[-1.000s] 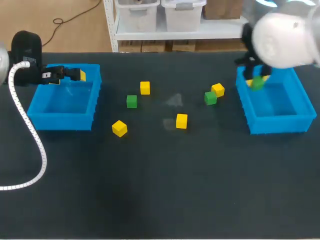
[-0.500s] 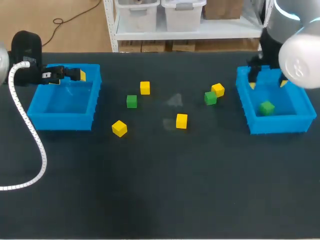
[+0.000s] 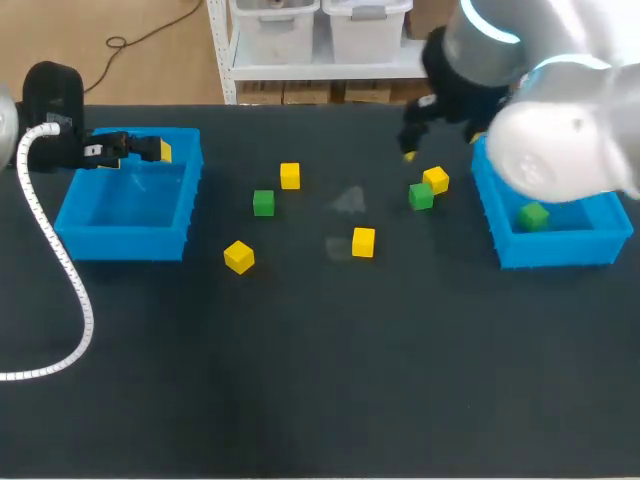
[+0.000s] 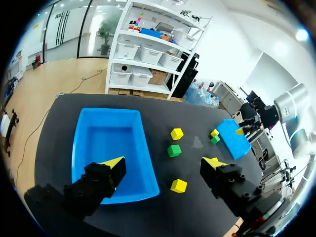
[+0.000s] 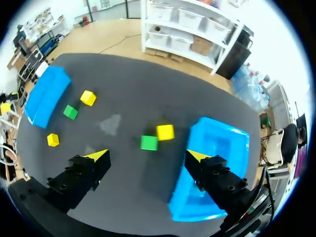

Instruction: Put the green cubes in the right bin and the yellow cubes in the left bin.

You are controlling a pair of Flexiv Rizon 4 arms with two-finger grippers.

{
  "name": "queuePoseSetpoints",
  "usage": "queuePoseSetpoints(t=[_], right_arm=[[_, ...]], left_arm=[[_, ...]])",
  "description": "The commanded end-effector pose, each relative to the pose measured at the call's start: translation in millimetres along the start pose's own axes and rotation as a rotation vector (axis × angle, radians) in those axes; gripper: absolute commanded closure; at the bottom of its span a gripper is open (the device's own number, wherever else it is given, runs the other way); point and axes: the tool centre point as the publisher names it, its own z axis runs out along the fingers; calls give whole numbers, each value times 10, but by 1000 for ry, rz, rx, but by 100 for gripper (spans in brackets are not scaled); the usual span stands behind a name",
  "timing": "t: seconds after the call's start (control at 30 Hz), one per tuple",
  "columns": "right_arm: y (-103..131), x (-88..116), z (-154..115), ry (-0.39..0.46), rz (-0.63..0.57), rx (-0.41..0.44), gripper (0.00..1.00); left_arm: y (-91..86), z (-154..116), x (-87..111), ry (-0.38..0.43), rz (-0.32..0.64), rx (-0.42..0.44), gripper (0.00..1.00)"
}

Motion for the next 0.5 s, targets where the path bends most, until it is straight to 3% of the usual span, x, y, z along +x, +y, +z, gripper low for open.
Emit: queuePoseSetpoints(t=[0.03, 0.23, 0.5], right_arm=[[164, -130, 377, 95, -9, -11, 0], [56, -5, 692, 169, 29, -24, 0], [3, 130, 806, 199, 40, -18, 0]], left_arm=[[25, -2, 14, -7, 2, 12, 0], [25, -2, 14, -7, 2, 12, 0], [25, -2, 14, -7, 2, 12, 0]])
